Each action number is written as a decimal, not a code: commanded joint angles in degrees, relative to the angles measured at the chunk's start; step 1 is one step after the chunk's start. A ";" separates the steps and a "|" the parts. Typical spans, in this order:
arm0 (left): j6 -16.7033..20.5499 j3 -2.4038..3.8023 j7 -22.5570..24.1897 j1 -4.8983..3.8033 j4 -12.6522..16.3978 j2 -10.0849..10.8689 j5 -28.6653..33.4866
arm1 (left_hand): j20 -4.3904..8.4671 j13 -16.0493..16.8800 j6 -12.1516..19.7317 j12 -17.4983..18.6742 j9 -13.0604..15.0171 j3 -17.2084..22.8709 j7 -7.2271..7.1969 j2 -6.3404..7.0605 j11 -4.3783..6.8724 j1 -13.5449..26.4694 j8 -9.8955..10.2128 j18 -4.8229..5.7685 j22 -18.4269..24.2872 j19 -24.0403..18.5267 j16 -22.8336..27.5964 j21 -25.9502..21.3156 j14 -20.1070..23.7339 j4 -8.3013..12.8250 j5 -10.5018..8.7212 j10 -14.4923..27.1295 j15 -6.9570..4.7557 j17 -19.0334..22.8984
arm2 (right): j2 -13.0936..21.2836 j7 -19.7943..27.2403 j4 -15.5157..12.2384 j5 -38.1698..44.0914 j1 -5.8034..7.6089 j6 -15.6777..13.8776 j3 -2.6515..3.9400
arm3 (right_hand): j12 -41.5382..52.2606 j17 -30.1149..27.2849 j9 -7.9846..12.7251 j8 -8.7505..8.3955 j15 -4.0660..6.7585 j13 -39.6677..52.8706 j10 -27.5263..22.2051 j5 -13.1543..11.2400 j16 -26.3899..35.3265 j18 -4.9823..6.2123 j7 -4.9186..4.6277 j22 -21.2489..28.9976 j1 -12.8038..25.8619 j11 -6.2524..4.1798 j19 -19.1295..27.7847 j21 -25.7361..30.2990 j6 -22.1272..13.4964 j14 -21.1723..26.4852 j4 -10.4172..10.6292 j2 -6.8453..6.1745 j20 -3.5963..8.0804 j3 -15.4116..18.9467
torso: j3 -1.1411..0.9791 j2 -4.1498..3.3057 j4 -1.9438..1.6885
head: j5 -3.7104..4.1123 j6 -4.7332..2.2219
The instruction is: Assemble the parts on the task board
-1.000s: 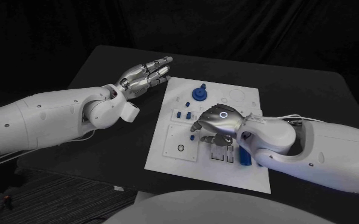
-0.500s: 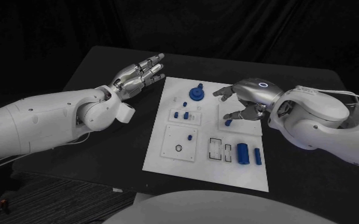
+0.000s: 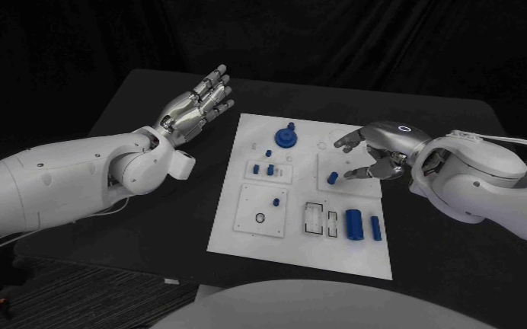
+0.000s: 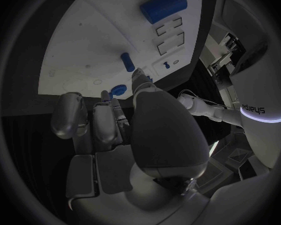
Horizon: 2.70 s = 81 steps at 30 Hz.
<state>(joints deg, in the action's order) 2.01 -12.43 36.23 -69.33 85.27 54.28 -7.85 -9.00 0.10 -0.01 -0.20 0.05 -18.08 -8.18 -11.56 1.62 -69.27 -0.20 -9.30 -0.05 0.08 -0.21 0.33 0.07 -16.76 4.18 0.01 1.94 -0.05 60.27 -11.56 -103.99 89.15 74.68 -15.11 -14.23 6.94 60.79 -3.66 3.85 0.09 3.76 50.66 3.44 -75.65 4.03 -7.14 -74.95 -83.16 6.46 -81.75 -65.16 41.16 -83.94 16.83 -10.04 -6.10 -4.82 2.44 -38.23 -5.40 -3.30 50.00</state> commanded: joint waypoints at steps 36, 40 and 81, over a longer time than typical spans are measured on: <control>0.28 0.05 2.57 0.35 -0.23 -0.32 0.20 | -3.04 -0.10 -0.09 0.20 -0.02 1.63 -1.22 -2.16 -3.87 -3.02 0.17 -0.92 -0.05 -0.01 0.21 -0.26 -0.07 0.12 6.95 -0.01 1.51 0.05 | -5.29 0.41 3.66 7.98 -4.41 0.23 0.04 | 3.62 4.18 -0.96 2.60 -0.90 -0.03 8.55 8.77 -2.21 0.31 -0.28 -9.34 -5.39 -0.73 -1.05 -2.36 14.31 -1.43 -3.15 3.93 -0.53 -2.28 | 0.09 -0.02 -0.06 | 1.03 0.00; 0.09 0.05 2.40 0.35 -0.26 -0.31 0.20 | -3.11 -0.10 -0.07 0.20 -0.03 1.68 -1.23 -2.26 -3.85 -3.28 0.18 -0.93 -0.06 0.01 0.21 -0.25 -0.07 0.10 7.71 -0.01 1.68 0.05 | -5.46 0.51 3.82 8.26 -4.56 0.40 0.04 | 3.61 4.33 -0.95 2.73 -0.66 -0.01 10.11 9.31 -2.27 0.30 -0.38 -9.37 -5.84 -1.04 -1.09 -2.53 15.62 -1.45 -3.28 3.98 -0.40 -2.95 | 0.09 -0.02 0.01 | 0.98 0.00; -1.05 0.05 1.05 0.44 -0.51 -0.50 0.20 | -3.75 -0.10 -0.60 0.20 0.13 3.07 0.43 -2.72 -4.01 -7.86 0.02 -0.95 -0.10 0.05 0.21 -0.20 -0.07 0.40 16.73 -0.01 2.71 0.05 | -6.46 1.80 4.20 8.45 -4.68 -0.28 0.04 | -1.49 3.18 -0.70 0.35 -0.66 0.13 11.32 6.34 -1.19 0.52 -1.43 -9.01 -6.00 -0.94 -0.36 -1.23 15.55 -0.91 -2.01 2.08 -0.34 -4.94 | 0.10 -0.03 0.01 | 0.90 0.00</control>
<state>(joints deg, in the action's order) 1.61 -12.43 36.80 -68.97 84.67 53.85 -7.84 -12.29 0.05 -0.72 -0.20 0.11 -15.45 -8.07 -14.21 -1.94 -76.62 -0.22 -9.30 -0.09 0.07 -0.21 0.33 -0.13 -16.35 20.71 0.12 4.21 -0.09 53.81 -9.89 -99.68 97.16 70.16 -15.84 -14.21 5.38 63.94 -4.27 3.91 -0.31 3.84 61.72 9.88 -76.99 4.02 -8.49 -74.90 -88.73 5.63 -82.51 -66.71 56.42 -83.94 15.17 -7.92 -6.46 -9.79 2.54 -38.23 -5.44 -2.40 50.00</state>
